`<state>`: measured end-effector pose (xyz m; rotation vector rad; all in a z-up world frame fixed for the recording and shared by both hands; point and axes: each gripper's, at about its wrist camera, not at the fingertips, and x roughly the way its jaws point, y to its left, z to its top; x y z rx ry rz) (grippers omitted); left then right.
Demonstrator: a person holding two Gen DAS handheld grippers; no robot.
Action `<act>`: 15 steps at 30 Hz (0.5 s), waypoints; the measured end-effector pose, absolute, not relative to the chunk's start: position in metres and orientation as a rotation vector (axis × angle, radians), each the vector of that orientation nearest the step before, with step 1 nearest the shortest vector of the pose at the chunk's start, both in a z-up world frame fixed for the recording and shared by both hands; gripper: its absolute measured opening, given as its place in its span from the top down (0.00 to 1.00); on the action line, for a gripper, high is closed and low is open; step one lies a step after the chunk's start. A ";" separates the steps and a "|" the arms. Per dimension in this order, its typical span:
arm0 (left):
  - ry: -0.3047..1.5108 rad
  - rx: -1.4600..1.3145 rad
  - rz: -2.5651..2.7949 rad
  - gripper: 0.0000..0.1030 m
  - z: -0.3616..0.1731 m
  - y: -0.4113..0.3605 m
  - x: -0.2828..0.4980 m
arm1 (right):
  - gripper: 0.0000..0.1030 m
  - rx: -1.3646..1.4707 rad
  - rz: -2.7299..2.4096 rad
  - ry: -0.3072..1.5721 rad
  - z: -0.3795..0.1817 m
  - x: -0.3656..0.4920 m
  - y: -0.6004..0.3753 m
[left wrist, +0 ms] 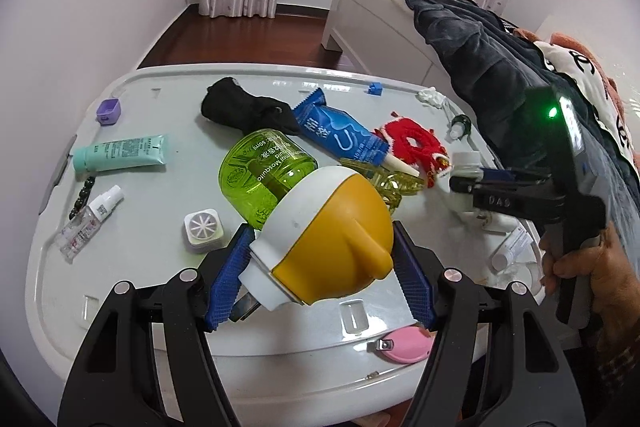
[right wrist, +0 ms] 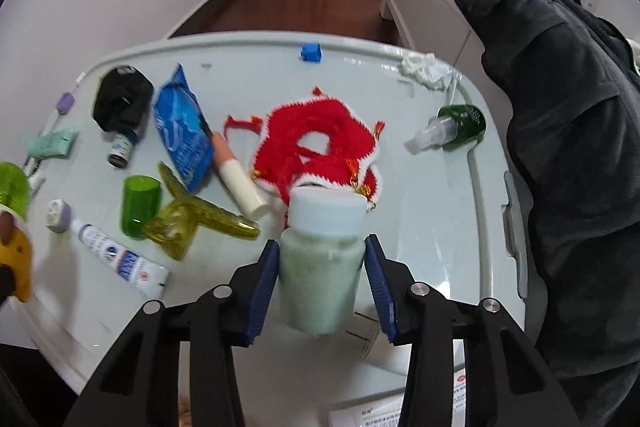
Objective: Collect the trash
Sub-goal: 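Grasp the yellow-and-white bottle with the left tool while the right tool grasps a white jar, then carry both items over the orange bucket and release them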
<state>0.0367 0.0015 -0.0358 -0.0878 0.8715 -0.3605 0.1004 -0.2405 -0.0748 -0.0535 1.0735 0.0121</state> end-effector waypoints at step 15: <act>0.970 -0.032 -0.486 0.36 -0.039 -0.004 -0.063 | 0.59 -0.030 0.201 0.983 -0.029 -0.027 -0.206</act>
